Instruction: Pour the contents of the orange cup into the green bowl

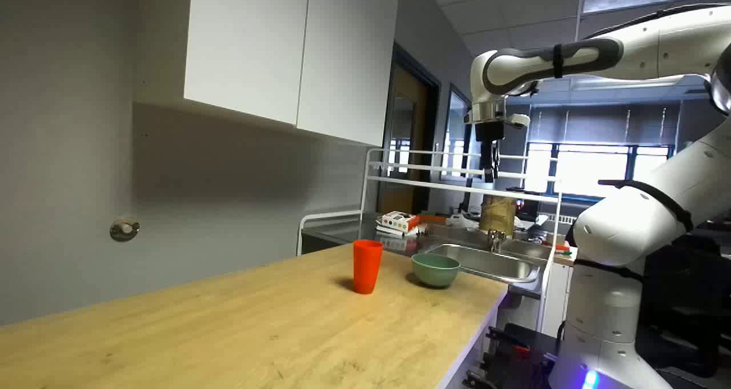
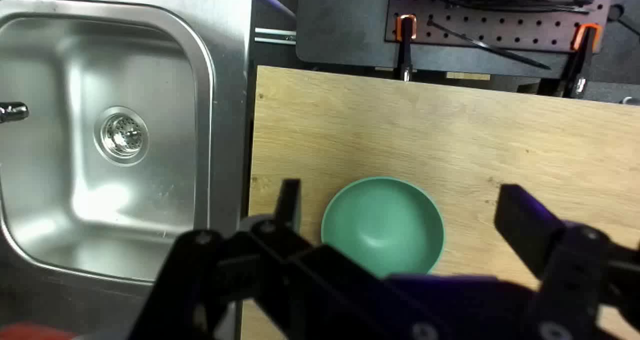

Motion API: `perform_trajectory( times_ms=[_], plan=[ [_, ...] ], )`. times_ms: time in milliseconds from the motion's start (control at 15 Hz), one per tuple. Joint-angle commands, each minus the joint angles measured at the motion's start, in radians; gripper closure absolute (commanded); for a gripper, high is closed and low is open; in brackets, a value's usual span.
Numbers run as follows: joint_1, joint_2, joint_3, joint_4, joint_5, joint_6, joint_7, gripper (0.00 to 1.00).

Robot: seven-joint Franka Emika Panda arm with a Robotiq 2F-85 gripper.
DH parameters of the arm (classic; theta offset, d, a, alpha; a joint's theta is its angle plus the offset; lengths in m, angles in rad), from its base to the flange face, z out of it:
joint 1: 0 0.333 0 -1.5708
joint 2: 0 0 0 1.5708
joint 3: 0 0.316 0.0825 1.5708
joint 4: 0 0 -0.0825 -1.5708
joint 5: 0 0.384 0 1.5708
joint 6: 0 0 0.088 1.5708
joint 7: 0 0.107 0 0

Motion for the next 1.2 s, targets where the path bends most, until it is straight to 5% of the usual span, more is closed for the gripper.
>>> perform_trajectory(
  times_ms=[0,667,1133],
  plan=[
    [0.026,-0.002,-0.017,0.004,-0.011,-0.006,0.013,0.0],
    [0.026,-0.004,-0.017,0.005,-0.011,-0.006,0.014,0.0],
    [0.115,0.23,-0.021,0.054,0.104,0.176,0.019,0.0]
  ],
)
